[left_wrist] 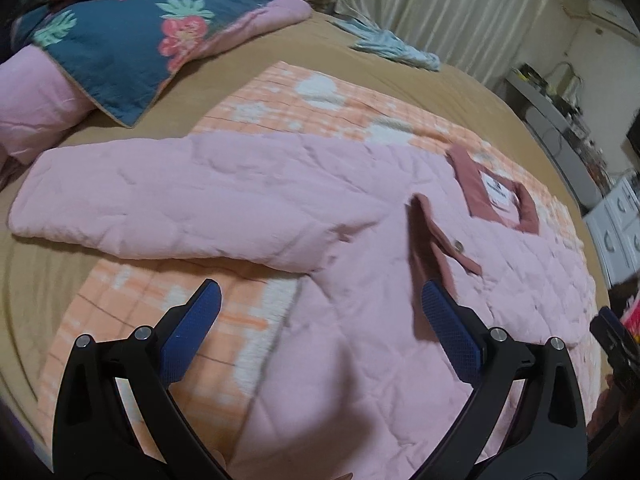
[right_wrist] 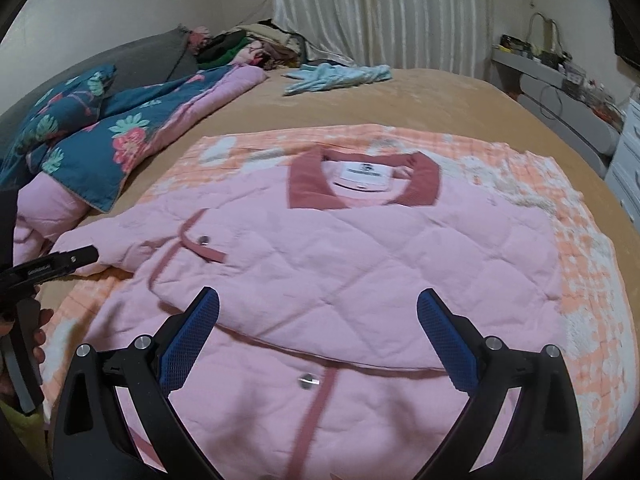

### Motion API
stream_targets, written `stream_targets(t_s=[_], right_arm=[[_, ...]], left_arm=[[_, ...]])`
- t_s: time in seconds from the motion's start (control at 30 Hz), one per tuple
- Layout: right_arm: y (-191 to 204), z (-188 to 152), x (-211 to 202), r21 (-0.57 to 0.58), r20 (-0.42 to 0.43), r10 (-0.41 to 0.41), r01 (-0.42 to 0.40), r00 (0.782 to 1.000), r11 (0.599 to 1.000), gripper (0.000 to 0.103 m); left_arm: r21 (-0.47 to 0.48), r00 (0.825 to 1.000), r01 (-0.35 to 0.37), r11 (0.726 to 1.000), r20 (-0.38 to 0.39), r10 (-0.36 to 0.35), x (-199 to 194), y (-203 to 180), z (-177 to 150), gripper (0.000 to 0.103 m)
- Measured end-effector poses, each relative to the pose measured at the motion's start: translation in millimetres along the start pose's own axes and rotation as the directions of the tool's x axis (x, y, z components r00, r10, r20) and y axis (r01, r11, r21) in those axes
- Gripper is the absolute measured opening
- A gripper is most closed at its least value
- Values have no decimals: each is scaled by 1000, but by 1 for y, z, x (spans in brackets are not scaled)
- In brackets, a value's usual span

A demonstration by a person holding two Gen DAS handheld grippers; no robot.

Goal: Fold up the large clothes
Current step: 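Move the left gripper along the other sleeve toward its cuff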

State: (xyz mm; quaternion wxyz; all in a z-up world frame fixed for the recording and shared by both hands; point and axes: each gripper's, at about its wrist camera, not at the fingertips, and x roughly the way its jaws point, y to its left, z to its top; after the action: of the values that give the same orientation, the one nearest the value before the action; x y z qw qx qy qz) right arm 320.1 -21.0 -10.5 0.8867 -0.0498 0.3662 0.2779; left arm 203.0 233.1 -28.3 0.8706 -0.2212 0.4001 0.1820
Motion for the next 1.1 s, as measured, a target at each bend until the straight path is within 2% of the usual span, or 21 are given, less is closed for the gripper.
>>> stream_targets(t_s=[0.5, 0.7, 1.1], right_arm=[[98, 31, 5, -134, 19, 98, -95, 995, 986, 99], [129, 37, 12, -178, 8, 125, -121, 992, 977, 99], [179, 43, 24, -254, -14, 167, -166, 986, 953, 99]], left_arm=[[-128, 995, -82, 988, 42, 88, -9, 58, 15, 94], [-178, 989, -113, 977, 70, 127, -18, 79, 19, 94], [-277, 979, -164, 947, 69, 190, -20, 119, 25, 94]])
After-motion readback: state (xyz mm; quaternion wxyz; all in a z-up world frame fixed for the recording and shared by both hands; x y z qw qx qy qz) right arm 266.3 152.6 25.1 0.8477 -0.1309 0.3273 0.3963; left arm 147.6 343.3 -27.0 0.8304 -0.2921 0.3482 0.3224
